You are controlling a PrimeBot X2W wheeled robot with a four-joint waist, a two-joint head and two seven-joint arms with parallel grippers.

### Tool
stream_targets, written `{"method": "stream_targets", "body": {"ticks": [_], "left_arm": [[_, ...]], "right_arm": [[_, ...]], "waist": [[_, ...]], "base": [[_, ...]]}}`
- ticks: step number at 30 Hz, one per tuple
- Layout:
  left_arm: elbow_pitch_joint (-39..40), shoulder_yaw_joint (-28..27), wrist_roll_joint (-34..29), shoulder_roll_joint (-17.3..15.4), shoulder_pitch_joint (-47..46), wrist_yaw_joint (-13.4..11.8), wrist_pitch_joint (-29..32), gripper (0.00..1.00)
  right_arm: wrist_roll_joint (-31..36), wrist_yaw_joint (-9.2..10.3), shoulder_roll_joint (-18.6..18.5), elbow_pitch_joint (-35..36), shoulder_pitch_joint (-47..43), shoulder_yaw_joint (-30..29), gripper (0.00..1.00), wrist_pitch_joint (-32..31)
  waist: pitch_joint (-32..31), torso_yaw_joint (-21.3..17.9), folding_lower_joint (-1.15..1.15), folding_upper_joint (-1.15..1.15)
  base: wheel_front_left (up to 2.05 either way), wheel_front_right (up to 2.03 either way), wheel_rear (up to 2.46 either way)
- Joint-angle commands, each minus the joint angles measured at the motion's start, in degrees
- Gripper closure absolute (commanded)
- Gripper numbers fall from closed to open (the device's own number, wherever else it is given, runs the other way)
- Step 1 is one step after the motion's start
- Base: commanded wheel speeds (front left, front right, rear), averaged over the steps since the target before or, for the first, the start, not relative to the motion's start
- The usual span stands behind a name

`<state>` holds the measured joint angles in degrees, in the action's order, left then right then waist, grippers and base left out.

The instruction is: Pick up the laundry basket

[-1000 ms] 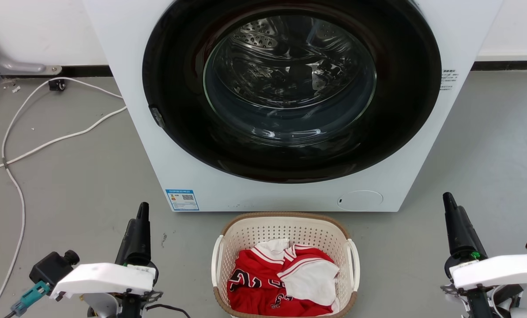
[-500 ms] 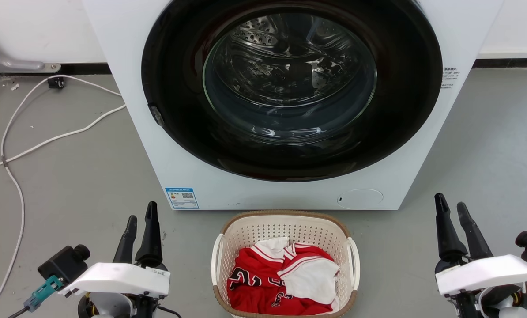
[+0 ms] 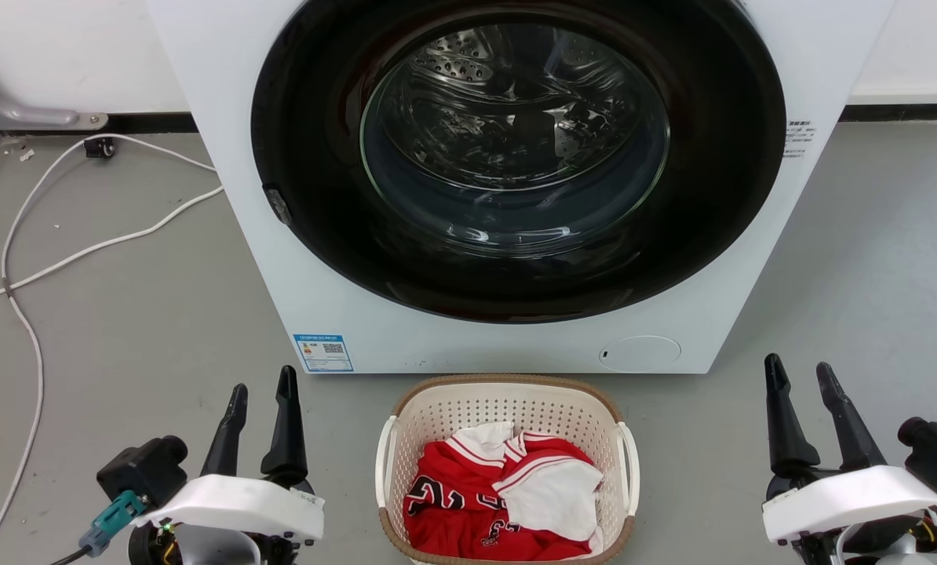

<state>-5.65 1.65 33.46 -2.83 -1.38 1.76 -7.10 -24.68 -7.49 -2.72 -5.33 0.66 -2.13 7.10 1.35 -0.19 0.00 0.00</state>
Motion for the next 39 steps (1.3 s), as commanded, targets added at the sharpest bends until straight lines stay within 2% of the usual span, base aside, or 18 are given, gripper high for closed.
{"method": "stream_targets", "body": {"ticks": [1,17,39], "left_arm": [[0.9,0.3,-2.0,-0.4,0.3,-0.4,-0.7,0.0],[2.3,1.5,-10.9,-0.9,1.3,-1.6,-2.9,0.0],[4.2,1.0,-21.8,-0.6,3.0,0.3,-5.7,0.0]], "right_arm": [[2.3,-0.01,-0.2,0.9,0.0,0.1,0.0,0.7],[13.4,0.0,-0.2,2.6,-1.0,0.9,0.0,2.8],[26.1,0.0,-0.2,4.8,-2.5,1.5,0.0,5.6]], "waist": [[0.0,0.0,0.0,0.0],[0.2,0.0,0.0,0.0],[0.7,0.0,0.0,0.0]], "base": [[0.0,0.0,0.0],[0.0,0.0,0.0],[0.0,0.0,0.0]]}}
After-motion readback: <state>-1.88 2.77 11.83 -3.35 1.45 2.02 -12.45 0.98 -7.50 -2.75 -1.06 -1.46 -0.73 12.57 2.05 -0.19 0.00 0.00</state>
